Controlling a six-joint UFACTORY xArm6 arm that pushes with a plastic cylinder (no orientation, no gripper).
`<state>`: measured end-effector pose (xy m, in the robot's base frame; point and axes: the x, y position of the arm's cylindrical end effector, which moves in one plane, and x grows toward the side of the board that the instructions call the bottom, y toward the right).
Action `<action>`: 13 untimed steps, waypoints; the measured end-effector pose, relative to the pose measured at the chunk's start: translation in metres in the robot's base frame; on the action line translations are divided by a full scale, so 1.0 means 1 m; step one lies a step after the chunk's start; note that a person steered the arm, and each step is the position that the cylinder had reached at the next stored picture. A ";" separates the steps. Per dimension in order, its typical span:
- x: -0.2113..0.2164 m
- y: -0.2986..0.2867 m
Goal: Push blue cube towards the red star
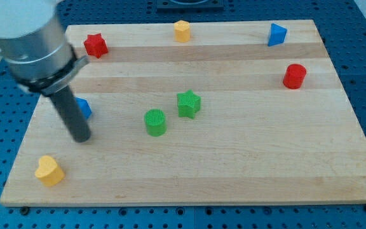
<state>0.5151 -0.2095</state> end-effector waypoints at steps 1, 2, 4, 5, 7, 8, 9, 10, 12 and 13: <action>0.001 -0.032; -0.035 -0.033; -0.044 -0.037; -0.070 -0.037; -0.039 -0.037; -0.010 -0.027; -0.016 -0.020; -0.020 -0.020; -0.067 -0.020; -0.068 -0.020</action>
<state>0.4471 -0.2298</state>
